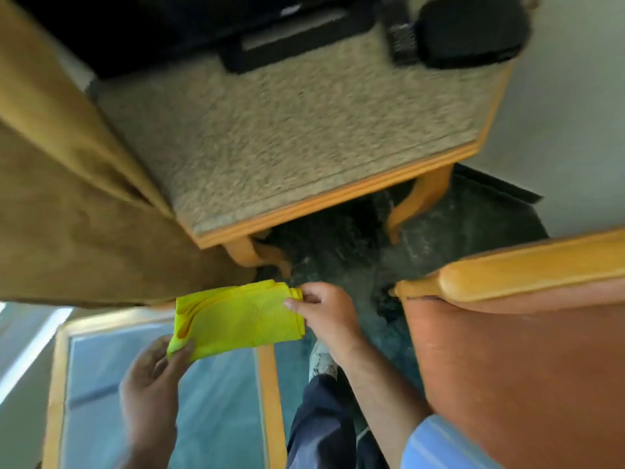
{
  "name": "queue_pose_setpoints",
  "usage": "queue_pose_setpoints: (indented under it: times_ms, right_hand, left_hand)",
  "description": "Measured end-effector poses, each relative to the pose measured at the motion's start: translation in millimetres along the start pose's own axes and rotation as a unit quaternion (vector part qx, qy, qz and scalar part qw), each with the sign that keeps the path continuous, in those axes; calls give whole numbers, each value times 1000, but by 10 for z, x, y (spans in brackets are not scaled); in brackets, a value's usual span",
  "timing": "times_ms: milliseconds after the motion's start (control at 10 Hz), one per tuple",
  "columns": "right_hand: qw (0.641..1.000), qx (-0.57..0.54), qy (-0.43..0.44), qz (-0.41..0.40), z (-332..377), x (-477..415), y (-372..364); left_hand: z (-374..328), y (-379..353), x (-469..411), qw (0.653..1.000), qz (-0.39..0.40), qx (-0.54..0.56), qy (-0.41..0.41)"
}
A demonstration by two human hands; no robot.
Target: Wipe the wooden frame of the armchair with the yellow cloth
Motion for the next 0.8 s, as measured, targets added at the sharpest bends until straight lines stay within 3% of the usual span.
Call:
queue_pose_setpoints:
  times_ms: [100,300,600,800]
  right_hand:
    - [995,81,-26,59,-378,-182,-558]
    - [974,200,-26,101,-1018,-388,-1279]
    - [942,315,8,112,-1384,-714,-1631]
    - [812,565,81,119,-1284,-801,-1701]
  left_hand:
    - [436,313,-379,997,-62,-21,39]
    - [1021,558,-1068,981,-131,-107,96]
    - [1202,480,-1705,940,-200,-270,52]
    - [1298,227,-1884,873,-161,-456,68]
Point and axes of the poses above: each hand's wrist, its own x-axis away from the middle knuckle, its own y-axis out of the back of the hand, z = x × y, the point moved 5 cm from there along -x, towards the middle knuckle, and after that the axes turned 15 degrees about y, right-handed, at the moved point
